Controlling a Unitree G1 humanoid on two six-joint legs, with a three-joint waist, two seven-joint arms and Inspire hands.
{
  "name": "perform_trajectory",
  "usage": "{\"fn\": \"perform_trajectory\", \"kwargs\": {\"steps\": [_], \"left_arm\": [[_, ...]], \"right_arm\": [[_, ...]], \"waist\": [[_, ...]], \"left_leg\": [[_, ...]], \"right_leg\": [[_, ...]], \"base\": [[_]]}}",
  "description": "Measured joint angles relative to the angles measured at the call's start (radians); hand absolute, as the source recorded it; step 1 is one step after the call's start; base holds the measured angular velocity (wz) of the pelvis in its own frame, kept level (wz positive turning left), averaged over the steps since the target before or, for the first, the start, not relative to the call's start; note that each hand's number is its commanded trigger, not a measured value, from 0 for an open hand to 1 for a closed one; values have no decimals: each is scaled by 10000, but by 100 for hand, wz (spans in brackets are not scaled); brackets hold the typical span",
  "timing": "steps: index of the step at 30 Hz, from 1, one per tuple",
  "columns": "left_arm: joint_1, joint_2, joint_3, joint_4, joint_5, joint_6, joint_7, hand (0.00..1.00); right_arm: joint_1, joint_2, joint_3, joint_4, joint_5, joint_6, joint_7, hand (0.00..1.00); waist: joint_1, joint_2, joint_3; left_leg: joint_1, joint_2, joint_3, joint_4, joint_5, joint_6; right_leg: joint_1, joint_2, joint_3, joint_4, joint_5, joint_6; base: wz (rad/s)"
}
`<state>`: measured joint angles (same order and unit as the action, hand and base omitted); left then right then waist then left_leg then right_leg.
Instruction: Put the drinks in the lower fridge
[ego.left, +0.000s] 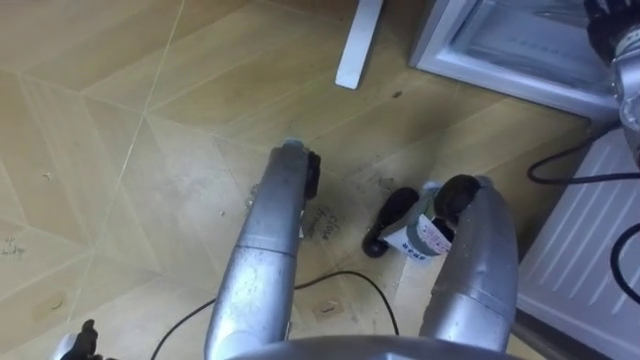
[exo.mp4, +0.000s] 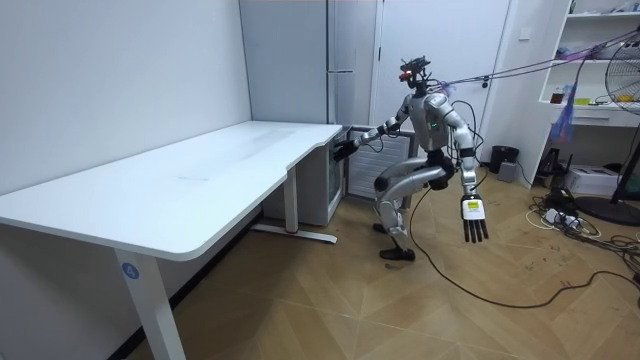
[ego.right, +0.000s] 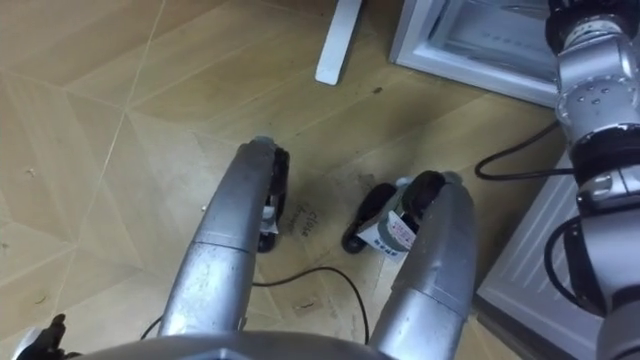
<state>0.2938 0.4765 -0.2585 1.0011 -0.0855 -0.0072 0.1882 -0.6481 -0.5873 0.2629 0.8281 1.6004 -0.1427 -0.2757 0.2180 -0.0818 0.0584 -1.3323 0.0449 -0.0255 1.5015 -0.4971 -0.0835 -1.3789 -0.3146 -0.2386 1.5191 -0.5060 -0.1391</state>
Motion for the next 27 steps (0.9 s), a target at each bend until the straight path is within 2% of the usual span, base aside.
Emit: {"fn": "perform_trajectory", "kwargs": {"steps": [1,2,3,5,9,10,12,13,14,15,16,17,18,19,21,23,25,27], "left_arm": [[11,0,-7,-43,2,23,-2,0],[88,2,-5,-260,2,79,-6,0],[140,1,-8,-383,1,80,-18,0],[199,1,-199,-646,-1,79,-88,0],[219,-2,-504,-803,1,71,-323,0],[223,-3,-597,-823,1,45,-352,0],[223,2,-615,-775,6,29,-453,0],[227,71,-662,-730,54,62,-480,0],[229,265,-681,-772,129,63,-476,0],[243,487,-691,-795,114,33,-494,0],[221,524,-610,-800,118,2,-576,0],[321,490,-588,-768,116,13,-817,0],[363,479,-587,-752,116,29,-947,0],[456,477,-589,-650,56,57,-1194,0],[457,426,-585,-414,7,84,-1337,0],[326,330,-581,-39,10,-24,-1483,0],[-22,305,-567,246,16,-50,-1632,0],[-484,274,-564,414,-1,-85,-1747,0]], "right_arm": [[0,-5,-1,1,0,0,67,0],[1,-10,-1,11,-24,2,163,0],[3,-10,0,38,-83,8,239,0],[28,-10,6,319,-371,28,746,0],[193,-33,356,719,-796,139,1372,0],[352,-82,458,786,-993,139,1759,0],[581,-129,629,938,-1597,146,2447,0],[889,-289,890,1064,-1751,194,2809,0],[1389,-440,990,1299,-1913,265,3167,0],[1621,-444,996,1468,-2071,304,3316,0],[1942,-623,1012,1647,-2452,441,3533,0],[2320,-807,1013,1654,-2933,577,3811,0],[2445,-878,1025,1723,-3258,604,3995,0],[2522,-905,1092,2103,-3912,663,4454,0],[2717,-904,1136,2664,-4772,756,5059,0],[2967,-905,1164,3364,-5635,849,5783,0],[3079,-906,1165,3768,-6201,929,6274,0],[3220,-877,1200,4144,-6879,1004,6721,0]], "waist": [[27,43,-13],[51,91,-24],[61,110,-23],[91,177,-32],[325,243,-23],[384,283,-35],[464,387,-26],[436,472,-25],[251,440,-162],[181,136,-294],[223,61,-212],[315,17,-203],[349,50,-228],[344,80,-266],[341,49,-211],[307,94,-204],[207,170,-176],[176,196,-162]], "left_leg": [[-14,32,-1,-13,0,0],[-29,56,-21,-50,0,0],[-27,44,-21,-74,0,0],[9,-60,-38,-166,1,-1],[371,-49,-163,-510,3,-2],[474,1,-235,-741,4,0],[667,403,-352,-1248,8,14],[906,793,-197,-1392,8,14],[1078,953,-45,-1415,36,-41],[1038,966,176,-1477,104,-164],[1142,1062,188,-1540,206,-327],[1292,964,38,-1837,317,-307],[1408,935,-17,-2040,353,-294],[1691,877,-105,-2513,528,-176],[2254,776,-172,-3296,896,-162],[2945,522,-267,-4196,1710,61],[3288,334,-308,-4579,1748,119],[3661,266,-171,-4922,1762,352]], "right_leg": [[0,0,-35,-27,-6,12],[1,1,-82,-66,-83,154],[2,1,-95,-86,-110,198],[35,0,-114,-185,-114,192],[496,19,-389,-680,-115,194],[705,29,-589,-997,-109,238],[1144,137,-891,-1444,-120,781],[1449,232,-358,-559,-353,858],[2273,491,778,118,-1067,1217],[2678,579,1220,-34,-1661,1161],[2899,813,1227,-167,-1695,1094],[3173,1187,1244,-546,-1522,921],[3316,1312,1226,-805,-1385,867],[3639,1431,1111,-1413,-1098,888],[4226,1512,949,-2372,-742,982],[4900,1530,714,-3478,-336,1212],[5342,1592,705,-4142,-114,1389],[5731,1590,797,-4700,116,1548]], "base": [[0],[-4],[-3],[0],[-18],[-16],[-1],[71],[101],[102],[58],[30],[11],[-3],[-8],[-19],[-6],[-6]]}}
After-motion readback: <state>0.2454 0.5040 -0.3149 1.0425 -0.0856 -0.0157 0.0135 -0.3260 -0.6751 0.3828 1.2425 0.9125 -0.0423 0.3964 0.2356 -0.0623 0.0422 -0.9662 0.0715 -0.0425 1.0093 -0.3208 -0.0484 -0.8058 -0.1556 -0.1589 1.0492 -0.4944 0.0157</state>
